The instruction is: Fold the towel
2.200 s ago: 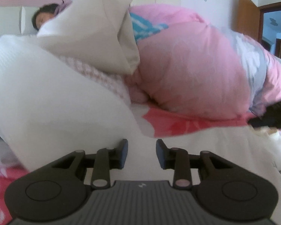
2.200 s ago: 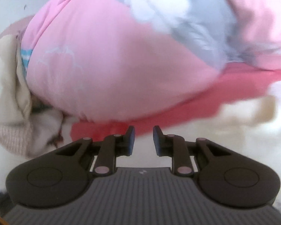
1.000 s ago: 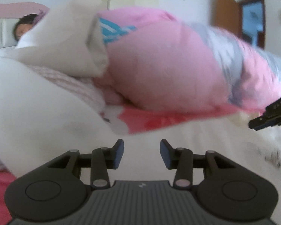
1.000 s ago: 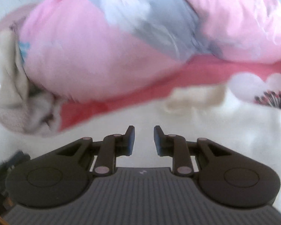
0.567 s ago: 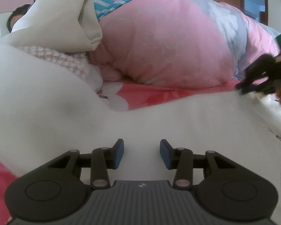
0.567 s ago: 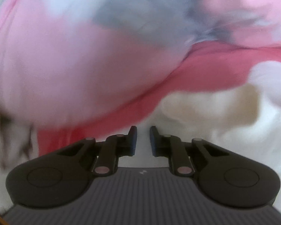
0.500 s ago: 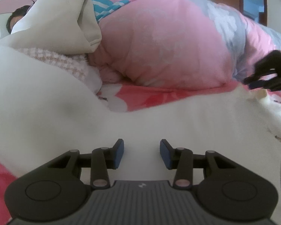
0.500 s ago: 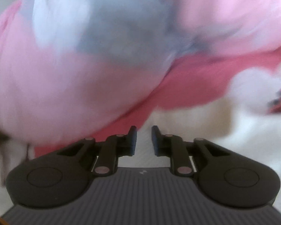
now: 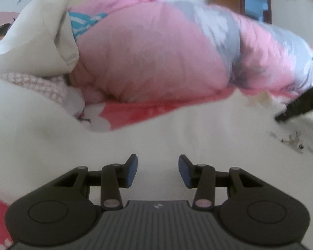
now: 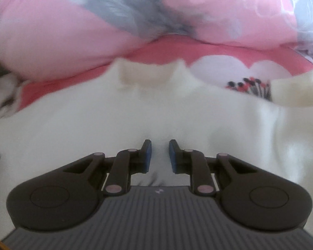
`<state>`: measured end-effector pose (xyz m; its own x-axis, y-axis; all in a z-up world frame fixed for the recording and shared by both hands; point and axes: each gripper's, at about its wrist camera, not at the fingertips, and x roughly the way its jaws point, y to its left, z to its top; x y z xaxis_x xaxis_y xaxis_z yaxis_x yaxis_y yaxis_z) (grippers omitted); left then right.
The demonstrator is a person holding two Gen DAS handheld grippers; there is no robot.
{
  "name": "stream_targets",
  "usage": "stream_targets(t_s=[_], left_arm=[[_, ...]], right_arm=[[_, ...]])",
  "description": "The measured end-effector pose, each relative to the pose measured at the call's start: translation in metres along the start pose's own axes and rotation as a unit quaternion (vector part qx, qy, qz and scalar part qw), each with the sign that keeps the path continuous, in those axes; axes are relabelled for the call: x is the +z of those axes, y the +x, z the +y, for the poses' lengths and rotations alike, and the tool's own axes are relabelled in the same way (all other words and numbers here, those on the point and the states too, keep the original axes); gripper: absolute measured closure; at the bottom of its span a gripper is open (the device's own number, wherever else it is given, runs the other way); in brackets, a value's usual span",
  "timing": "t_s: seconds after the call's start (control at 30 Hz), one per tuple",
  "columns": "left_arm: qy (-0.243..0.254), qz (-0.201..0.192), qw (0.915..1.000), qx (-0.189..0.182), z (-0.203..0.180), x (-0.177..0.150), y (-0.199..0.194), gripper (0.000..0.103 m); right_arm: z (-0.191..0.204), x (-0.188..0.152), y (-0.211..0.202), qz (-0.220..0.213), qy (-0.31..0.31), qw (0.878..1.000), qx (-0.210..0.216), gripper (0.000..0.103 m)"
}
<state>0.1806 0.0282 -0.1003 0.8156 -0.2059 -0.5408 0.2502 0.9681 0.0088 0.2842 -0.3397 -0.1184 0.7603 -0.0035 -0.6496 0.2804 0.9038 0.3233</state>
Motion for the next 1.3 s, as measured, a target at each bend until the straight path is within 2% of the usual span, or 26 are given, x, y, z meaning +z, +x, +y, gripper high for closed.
stream_targets(t_s=[0.1, 0.2, 0.27, 0.37, 0.5, 0.6, 0.67, 0.77, 0.87, 0.9, 0.97, 1.13, 1.3], left_arm=[[-0.011, 0.016, 0.9998, 0.001, 0.004, -0.001, 0.006, 0.058], [-0.01, 0.015, 0.9998, 0.002, 0.004, -0.001, 0.005, 0.058], [-0.006, 0.014, 0.9999, 0.004, 0.003, -0.001, 0.005, 0.058], [-0.005, 0.013, 0.9999, 0.005, 0.002, -0.001, 0.004, 0.058], [-0.009, 0.012, 0.9999, 0.008, 0.002, -0.002, 0.004, 0.058], [-0.013, 0.013, 0.9998, 0.008, 0.003, -0.002, 0.003, 0.058], [-0.015, 0.013, 0.9998, 0.006, 0.003, -0.002, 0.004, 0.058], [-0.02, 0.015, 0.9997, 0.003, 0.005, -0.001, 0.004, 0.058], [-0.027, 0.016, 0.9995, 0.001, 0.008, -0.001, 0.004, 0.058], [-0.031, 0.014, 0.9994, 0.002, 0.009, 0.0, 0.004, 0.058], [-0.042, 0.009, 0.9991, 0.002, 0.013, 0.0, 0.002, 0.058], [-0.071, -0.006, 0.9974, -0.006, 0.022, 0.0, -0.007, 0.058], [-0.069, -0.005, 0.9976, -0.006, 0.017, 0.003, -0.021, 0.058]], right_arm=[[-0.012, -0.001, 0.004, 0.001, -0.004, 1.0, -0.016, 0.089], [-0.024, -0.002, 0.008, 0.002, -0.008, 0.999, -0.033, 0.091], [-0.03, -0.002, -0.004, -0.005, 0.013, 1.0, -0.022, 0.091], [-0.039, -0.003, -0.023, -0.018, 0.05, 0.999, -0.003, 0.086], [-0.02, -0.027, -0.045, 0.029, -0.007, 0.999, 0.037, 0.086], [-0.006, -0.042, -0.034, 0.074, -0.046, 0.995, 0.043, 0.086], [-0.001, -0.044, -0.023, 0.076, -0.052, 0.995, 0.033, 0.086], [-0.005, -0.025, -0.002, 0.054, -0.014, 0.998, 0.023, 0.087], [-0.016, -0.001, 0.0, 0.024, 0.026, 0.999, -0.028, 0.088], [-0.021, 0.005, -0.007, 0.013, 0.039, 0.998, -0.041, 0.086], [-0.03, 0.009, -0.035, -0.005, 0.055, 0.998, -0.022, 0.086], [-0.065, -0.006, -0.138, -0.033, 0.049, 0.998, -0.005, 0.085], [-0.099, -0.027, -0.233, -0.05, 0.043, 0.998, 0.007, 0.084]])
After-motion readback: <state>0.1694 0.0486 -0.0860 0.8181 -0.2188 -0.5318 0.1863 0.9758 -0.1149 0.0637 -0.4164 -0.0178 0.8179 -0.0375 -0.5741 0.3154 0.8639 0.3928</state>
